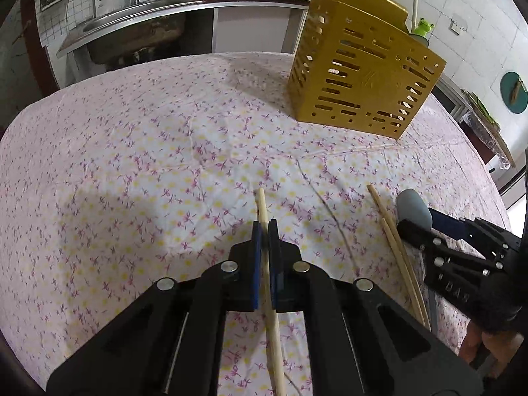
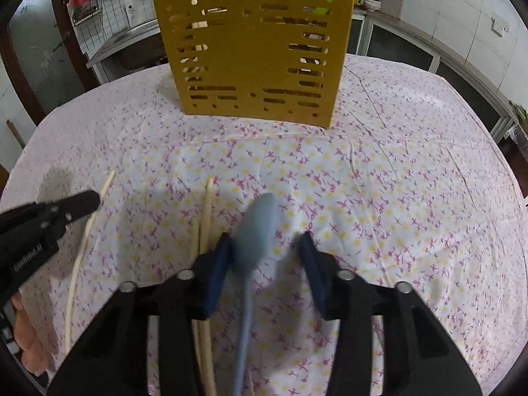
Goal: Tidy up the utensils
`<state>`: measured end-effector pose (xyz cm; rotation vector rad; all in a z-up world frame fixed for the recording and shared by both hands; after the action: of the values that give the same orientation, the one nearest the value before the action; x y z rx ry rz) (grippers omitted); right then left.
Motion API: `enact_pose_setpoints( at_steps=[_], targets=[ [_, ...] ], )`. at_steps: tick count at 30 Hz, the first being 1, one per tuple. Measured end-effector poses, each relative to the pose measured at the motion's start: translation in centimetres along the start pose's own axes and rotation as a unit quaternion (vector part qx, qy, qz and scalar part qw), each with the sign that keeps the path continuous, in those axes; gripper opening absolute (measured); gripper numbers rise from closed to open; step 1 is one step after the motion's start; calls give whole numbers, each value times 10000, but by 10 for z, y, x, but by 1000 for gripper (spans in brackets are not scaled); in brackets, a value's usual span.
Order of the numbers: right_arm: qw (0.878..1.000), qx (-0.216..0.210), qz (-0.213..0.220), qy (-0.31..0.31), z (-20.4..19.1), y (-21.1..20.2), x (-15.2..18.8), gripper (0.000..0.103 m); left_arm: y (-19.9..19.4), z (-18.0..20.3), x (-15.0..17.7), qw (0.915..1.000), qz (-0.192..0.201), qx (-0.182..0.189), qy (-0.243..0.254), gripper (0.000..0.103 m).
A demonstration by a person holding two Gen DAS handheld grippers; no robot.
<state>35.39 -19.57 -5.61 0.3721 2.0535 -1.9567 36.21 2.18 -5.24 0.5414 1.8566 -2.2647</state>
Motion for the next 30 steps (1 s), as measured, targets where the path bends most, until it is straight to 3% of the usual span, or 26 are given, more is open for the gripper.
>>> enact_pose_setpoints(
  at_steps=[2, 12, 24, 30],
  targets=[
    [10000, -80, -38, 31, 2, -1, -3, 31, 1, 2, 0, 10000, -9, 5, 10, 2],
    [9980, -409, -476, 78, 17, 2, -21, 31, 5, 3, -4, 10000, -98, 5, 13, 2],
    [9983, -581, -40, 87, 45, -24, -7, 30, -6, 9, -8, 10000, 43, 51, 70, 0],
    [9978, -652, 19, 84, 53, -31, -6, 30, 3, 8, -12, 9998, -189, 36, 25, 0]
  ],
)
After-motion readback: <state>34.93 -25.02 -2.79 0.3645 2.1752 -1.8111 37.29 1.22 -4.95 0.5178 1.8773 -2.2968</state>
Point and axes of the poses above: each gripper's, at about its wrist camera, not at the fingertips, and y roughly the way its jaws point, z to its right, x to its underside, the point moved 2 cm from there along y, roughly the way its jaws point, and after that the axes turned 11 degrees about -z, right-handed, at the moved point
